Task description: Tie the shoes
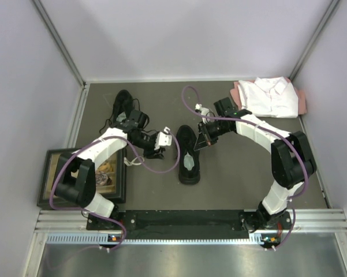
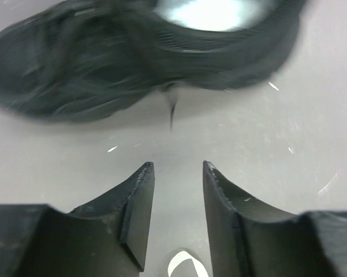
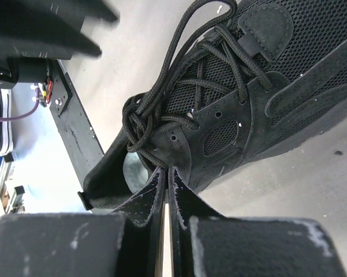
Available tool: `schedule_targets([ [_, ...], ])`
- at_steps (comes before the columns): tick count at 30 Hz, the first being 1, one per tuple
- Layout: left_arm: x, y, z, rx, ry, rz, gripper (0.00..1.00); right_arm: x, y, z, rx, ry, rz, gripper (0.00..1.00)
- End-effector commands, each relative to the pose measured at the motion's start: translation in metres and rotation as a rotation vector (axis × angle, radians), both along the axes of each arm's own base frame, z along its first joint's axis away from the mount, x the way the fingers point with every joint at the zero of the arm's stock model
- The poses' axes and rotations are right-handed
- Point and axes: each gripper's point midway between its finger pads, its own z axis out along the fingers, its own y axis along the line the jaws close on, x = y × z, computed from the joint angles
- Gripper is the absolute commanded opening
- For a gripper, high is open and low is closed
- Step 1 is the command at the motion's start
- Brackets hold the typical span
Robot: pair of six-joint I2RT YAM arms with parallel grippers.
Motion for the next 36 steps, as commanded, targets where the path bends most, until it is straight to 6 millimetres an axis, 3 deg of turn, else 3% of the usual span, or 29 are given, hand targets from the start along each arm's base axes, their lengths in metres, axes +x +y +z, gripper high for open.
schedule_targets([
  [1, 0.043, -0.015, 0.053, -0.224, 0.092, 0.293, 0.47, 0.005, 0.008, 0.028, 0.054, -0.091, 0.009, 0.00],
  [3, 0.062, -0.014, 0.061, -0.287, 0.086, 0.369, 0.47, 0.005, 0.005, 0.024, 0.038, -0.097, -0.002, 0.00],
  [9, 0.069, -0.025, 0.053, -0.342, 0.271, 0.490, 0.39, 0.001, 0.000, 0.021, 0.019, -0.091, -0.002, 0.00],
  [22, 0.036, -0.069, 0.027, -0.271, 0.295, 0.372, 0.38, 0.000, -0.002, 0.017, 0.001, -0.086, -0.005, 0.00],
  [31, 0.036, -0.081, 0.022, -0.253, 0.305, 0.349, 0.38, 0.001, -0.001, 0.016, 0.000, -0.081, -0.006, 0.00],
  [36, 0.023, -0.086, 0.026, -0.265, 0.342, 0.289, 0.42, 0.000, -0.002, 0.016, 0.000, -0.081, -0.005, 0.00],
])
